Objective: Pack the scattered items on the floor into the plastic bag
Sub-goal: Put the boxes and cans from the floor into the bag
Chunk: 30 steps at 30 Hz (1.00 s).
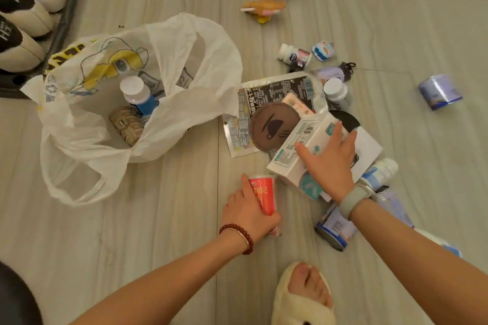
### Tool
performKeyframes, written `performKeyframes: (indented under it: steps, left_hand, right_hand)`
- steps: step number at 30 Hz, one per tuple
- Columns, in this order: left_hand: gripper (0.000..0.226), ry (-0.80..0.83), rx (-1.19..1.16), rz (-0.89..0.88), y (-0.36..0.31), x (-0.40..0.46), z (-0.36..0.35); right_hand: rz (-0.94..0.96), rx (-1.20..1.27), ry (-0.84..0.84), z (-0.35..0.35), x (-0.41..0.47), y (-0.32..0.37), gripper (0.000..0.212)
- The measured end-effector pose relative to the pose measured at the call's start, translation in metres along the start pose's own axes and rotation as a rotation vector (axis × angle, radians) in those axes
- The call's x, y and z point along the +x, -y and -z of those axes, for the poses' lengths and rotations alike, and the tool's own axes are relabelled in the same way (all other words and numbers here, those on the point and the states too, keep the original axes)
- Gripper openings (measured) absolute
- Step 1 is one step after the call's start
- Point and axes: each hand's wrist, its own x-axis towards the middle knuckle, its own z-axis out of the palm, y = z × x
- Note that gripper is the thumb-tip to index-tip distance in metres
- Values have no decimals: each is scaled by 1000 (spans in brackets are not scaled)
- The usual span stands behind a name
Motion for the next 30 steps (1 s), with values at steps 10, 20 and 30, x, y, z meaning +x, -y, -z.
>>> performKeyframes:
  steps: [10,20,30]
  left_hand:
    - [87,-65,111,-245,38,-9,15]
    - [79,-608,-222,-371,74,-44,116]
    - [78,-966,-285,-33,107,-9,215]
  right_hand:
    - [25,-6,44,3,-6,-4,80]
    - [358,623,31,17,-15,75,67]
    - [560,520,211,-67,-14,229,69]
